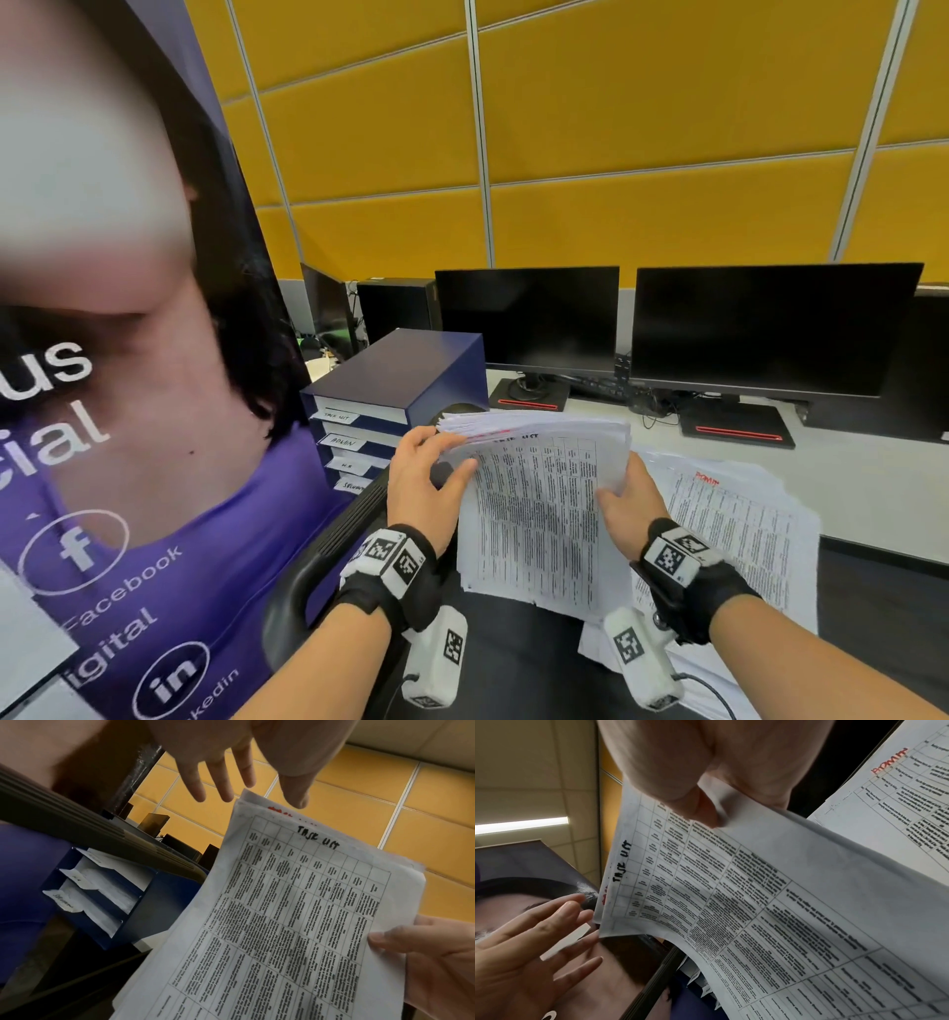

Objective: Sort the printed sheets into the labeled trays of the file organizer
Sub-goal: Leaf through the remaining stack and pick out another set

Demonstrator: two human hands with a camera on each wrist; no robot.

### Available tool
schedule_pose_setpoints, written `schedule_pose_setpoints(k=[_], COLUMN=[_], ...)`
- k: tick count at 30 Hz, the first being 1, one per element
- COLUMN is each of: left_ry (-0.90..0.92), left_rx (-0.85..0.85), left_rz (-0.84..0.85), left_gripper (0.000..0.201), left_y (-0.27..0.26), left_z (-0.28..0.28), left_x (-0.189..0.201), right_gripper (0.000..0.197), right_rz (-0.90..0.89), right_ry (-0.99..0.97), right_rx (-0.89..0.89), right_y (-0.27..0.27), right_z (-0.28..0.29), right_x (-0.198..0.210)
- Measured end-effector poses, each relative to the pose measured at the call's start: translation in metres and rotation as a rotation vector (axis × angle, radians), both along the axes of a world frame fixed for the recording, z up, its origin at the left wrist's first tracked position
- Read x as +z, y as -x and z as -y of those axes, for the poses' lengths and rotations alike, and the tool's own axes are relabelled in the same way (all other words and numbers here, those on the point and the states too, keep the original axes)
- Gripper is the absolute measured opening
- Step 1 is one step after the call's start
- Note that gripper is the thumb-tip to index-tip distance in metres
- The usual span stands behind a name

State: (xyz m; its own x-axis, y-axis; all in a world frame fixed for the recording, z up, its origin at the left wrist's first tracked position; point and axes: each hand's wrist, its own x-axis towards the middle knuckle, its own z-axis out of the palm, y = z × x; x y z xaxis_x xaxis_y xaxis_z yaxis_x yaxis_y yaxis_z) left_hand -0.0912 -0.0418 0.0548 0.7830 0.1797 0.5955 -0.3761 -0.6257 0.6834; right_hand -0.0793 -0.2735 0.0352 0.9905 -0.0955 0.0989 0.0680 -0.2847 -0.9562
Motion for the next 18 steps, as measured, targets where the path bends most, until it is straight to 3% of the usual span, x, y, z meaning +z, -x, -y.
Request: schedule_pose_setpoints(k=[8, 13, 18], left_ry=[-0.417, -0.399, -0.318], left_rx=[0.134, 0.128, 0.079], left_rz=[-0.228, -0.219, -0.213], left_gripper=[0.053, 0.050, 0.069], left_y=[-0.004, -0.003, -0.008], left_z=[0.004, 0.008, 0.011], left_x=[0.006, 0.016, 0.021], right_gripper=[0.046, 0.045, 0.043], right_rz=[-0.002, 0.000, 0.010], right_ry=[-0.003, 0.003, -0.016], right_rx=[0.056, 0.065, 0.095], right_y=[0.005, 0.006, 0.007], right_z=[0.004, 0.006, 0.008], right_x=[0.004, 0.007, 0.008])
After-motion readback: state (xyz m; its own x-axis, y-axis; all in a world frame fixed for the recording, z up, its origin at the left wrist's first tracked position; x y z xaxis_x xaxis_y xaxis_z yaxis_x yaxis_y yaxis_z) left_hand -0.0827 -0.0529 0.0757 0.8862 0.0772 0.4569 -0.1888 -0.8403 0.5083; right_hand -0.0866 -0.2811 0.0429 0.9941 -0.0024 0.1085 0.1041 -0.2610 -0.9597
